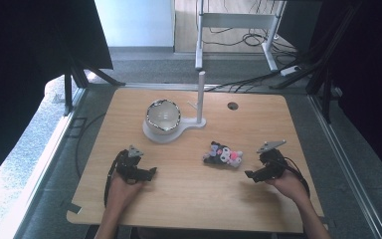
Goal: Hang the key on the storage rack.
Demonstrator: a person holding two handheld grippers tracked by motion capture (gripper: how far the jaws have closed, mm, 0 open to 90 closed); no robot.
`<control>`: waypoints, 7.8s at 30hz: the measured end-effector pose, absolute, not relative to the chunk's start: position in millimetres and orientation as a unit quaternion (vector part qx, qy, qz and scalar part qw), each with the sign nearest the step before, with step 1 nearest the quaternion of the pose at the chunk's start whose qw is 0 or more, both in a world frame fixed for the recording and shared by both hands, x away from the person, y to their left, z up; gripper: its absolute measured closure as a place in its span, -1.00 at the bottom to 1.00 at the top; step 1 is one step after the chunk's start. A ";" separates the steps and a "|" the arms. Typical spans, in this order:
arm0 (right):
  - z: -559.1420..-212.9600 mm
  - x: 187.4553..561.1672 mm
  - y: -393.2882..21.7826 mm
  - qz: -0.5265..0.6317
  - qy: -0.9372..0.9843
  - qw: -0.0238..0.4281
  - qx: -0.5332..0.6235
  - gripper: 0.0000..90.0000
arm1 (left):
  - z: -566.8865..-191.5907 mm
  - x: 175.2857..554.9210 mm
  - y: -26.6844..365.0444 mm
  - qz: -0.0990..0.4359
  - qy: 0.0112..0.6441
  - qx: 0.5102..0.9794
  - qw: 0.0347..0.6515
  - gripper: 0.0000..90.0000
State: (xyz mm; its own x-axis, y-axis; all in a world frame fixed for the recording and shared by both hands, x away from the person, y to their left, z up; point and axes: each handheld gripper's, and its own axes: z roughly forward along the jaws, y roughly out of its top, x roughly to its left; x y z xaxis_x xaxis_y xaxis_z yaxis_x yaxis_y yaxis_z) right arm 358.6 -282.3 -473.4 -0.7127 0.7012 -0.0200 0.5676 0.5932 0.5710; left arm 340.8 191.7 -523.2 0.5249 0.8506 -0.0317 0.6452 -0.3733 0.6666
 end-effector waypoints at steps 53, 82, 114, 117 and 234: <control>-469.7 439.6 -172.3 0.048 0.981 0.008 0.186 -0.20 | -523.2 340.8 191.7 0.161 0.460 0.813 0.319 -0.96; -401.0 451.3 -190.3 0.088 0.975 0.003 0.204 0.01 | -523.1 341.0 191.9 0.161 0.459 0.814 0.318 -0.96; -326.0 469.4 -194.9 0.122 0.967 0.030 0.222 0.01 | -523.1 341.0 191.8 0.160 0.460 0.813 0.319 -0.96; -316.1 473.6 -195.9 0.126 0.965 0.036 0.226 0.02 | -523.1 341.0 191.8 0.160 0.460 0.813 0.319 -0.96; -363.4 515.3 -164.4 0.167 0.952 0.080 0.244 -0.69 | -523.3 341.0 191.7 0.161 0.460 0.812 0.320 -0.96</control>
State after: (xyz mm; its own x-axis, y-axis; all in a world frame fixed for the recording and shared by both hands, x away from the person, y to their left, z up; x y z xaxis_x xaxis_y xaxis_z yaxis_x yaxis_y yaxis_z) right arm 515.3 -164.4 -363.4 -0.8682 0.4910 -0.0716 0.4371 0.8251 0.3580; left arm 341.0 191.7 -523.3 0.5244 0.8508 -0.0325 0.6448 -0.3720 0.6677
